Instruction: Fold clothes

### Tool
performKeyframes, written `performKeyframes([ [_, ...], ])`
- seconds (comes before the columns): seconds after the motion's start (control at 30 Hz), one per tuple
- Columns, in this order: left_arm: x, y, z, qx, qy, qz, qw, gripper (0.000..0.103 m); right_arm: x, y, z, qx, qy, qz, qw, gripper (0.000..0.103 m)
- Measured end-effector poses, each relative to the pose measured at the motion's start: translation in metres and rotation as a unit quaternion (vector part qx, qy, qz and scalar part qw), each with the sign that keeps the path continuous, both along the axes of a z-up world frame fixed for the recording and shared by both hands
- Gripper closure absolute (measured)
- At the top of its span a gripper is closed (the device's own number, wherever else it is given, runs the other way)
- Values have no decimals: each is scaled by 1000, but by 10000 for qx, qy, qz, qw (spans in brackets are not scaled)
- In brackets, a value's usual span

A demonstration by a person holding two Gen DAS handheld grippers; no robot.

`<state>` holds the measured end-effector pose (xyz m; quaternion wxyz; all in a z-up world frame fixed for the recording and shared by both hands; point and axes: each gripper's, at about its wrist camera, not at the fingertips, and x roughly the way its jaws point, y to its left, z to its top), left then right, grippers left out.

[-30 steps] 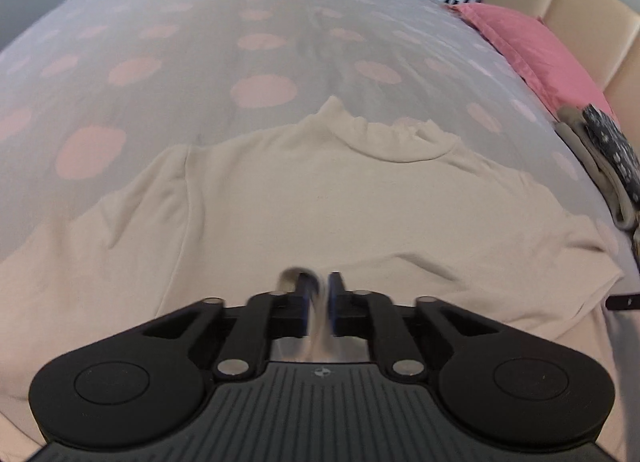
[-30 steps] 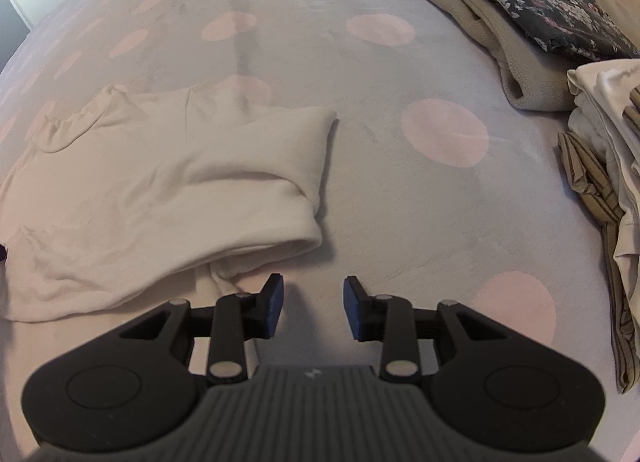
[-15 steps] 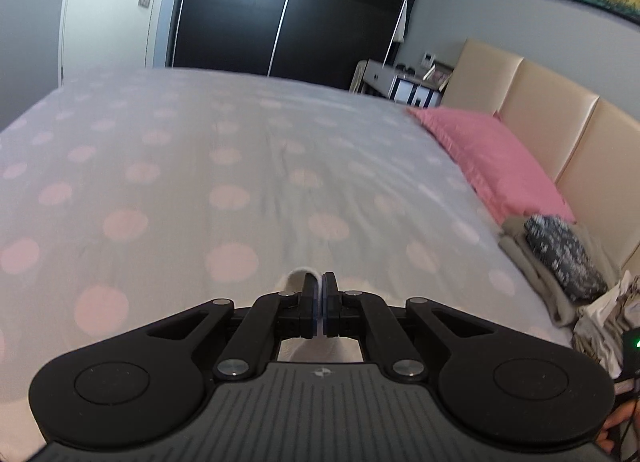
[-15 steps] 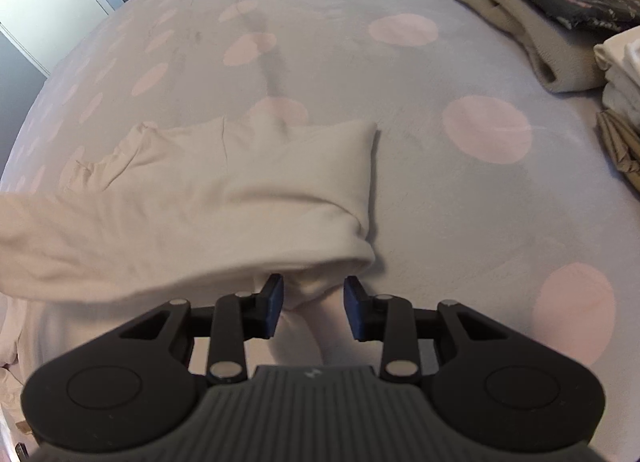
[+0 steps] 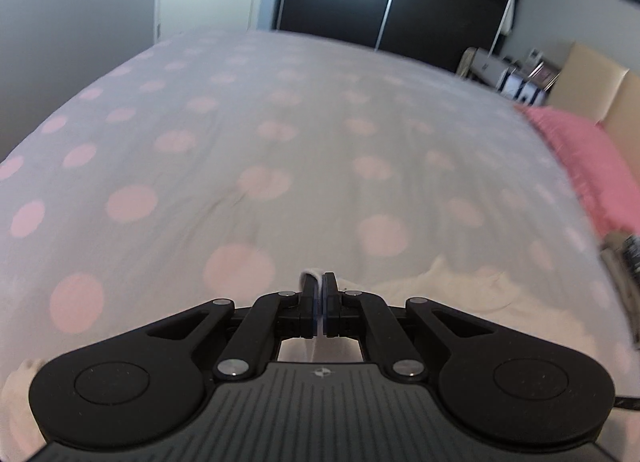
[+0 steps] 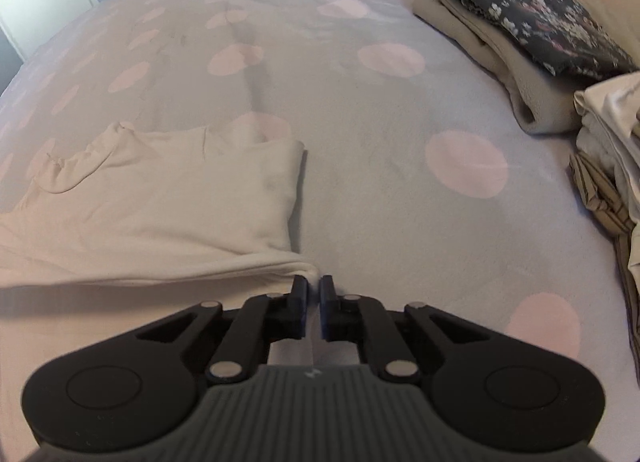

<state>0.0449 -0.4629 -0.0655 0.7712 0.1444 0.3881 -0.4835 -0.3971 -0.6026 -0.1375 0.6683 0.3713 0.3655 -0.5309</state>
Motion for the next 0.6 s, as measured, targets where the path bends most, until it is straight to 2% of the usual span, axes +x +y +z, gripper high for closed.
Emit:
performKeyframes([
  [0.2,0,7,-41,697,63,-228,9973,103,2,-5,-7,332,244,444,9982,96],
  [0.3,-4,7,-46,742,91,-291,9968,103,-9,-6,1,615,52,339,9975,90],
  [0.33,-4,7,-46,737,93,-298,9968,103,-13,-6,6,679,5,278,9973,85],
  [0.4,-4,6,-45,701,115,-302,9970,103,-21,-7,19,600,-133,172,9980,79],
  [0.47,-4,5,-45,671,131,-297,9972,103,-26,-11,30,445,-342,115,9984,79],
  [0.6,-4,2,-45,671,92,-300,9973,103,-25,-36,28,196,-712,-43,9973,79],
])
